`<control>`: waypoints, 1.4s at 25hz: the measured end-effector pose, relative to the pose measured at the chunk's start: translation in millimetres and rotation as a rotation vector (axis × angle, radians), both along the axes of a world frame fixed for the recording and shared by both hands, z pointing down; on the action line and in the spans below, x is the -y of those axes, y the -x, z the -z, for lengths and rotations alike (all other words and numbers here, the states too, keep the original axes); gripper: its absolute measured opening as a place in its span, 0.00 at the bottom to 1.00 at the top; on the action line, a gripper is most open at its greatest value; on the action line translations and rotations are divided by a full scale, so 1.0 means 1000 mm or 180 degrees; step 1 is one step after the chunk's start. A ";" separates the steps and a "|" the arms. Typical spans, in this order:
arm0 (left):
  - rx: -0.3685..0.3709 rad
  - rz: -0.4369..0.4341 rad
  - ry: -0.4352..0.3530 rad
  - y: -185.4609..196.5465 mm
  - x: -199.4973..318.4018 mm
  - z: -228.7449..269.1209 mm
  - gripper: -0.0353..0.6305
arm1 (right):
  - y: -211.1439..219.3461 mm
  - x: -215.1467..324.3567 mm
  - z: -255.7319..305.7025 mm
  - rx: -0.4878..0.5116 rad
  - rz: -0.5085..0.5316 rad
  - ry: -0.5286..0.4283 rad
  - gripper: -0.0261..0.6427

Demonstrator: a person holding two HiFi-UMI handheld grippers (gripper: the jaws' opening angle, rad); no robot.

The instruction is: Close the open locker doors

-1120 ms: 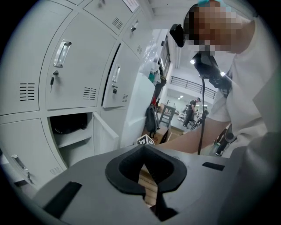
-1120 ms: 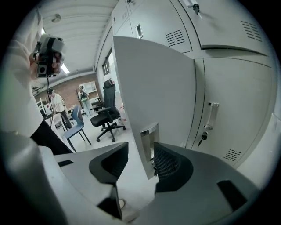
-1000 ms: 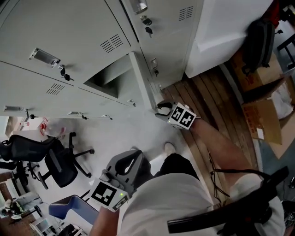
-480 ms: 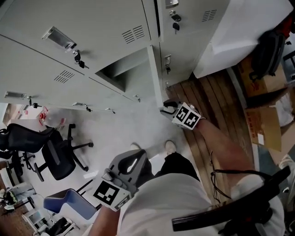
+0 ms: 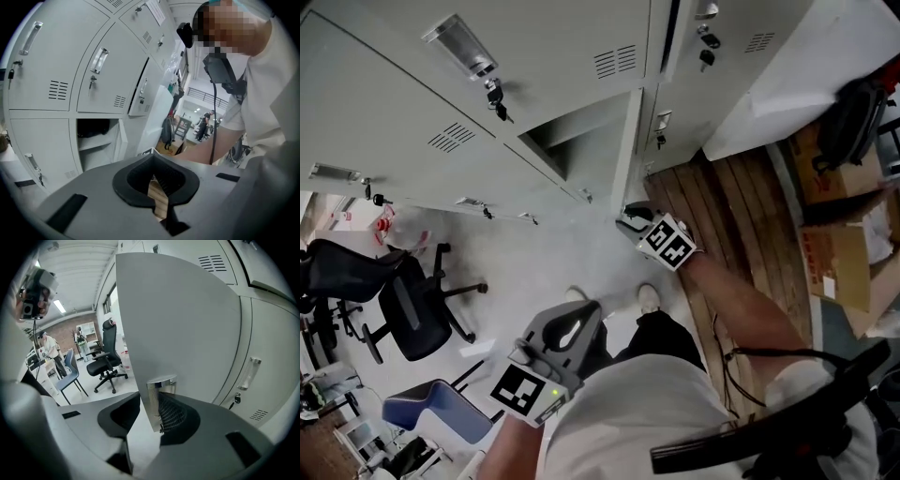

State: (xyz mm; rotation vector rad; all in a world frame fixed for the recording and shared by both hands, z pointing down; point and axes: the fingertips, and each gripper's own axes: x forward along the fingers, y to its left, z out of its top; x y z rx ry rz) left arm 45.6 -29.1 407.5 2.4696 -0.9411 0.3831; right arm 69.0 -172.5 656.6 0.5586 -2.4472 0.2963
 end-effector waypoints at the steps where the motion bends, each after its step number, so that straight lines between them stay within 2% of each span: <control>1: -0.0009 0.0007 0.0003 0.006 0.000 0.000 0.07 | 0.007 0.002 0.000 -0.0010 -0.0038 -0.0006 0.21; 11: -0.0068 0.0053 0.0000 0.076 0.004 0.000 0.07 | 0.071 0.039 -0.003 -0.0014 -0.0541 0.0029 0.20; 19: -0.0017 0.0114 -0.0006 0.137 0.016 -0.010 0.07 | 0.109 0.078 -0.002 0.0016 -0.0988 0.0075 0.20; 35: -0.0073 0.0200 0.0027 0.210 0.027 -0.015 0.07 | 0.149 0.148 0.002 0.0080 -0.1461 0.0081 0.19</control>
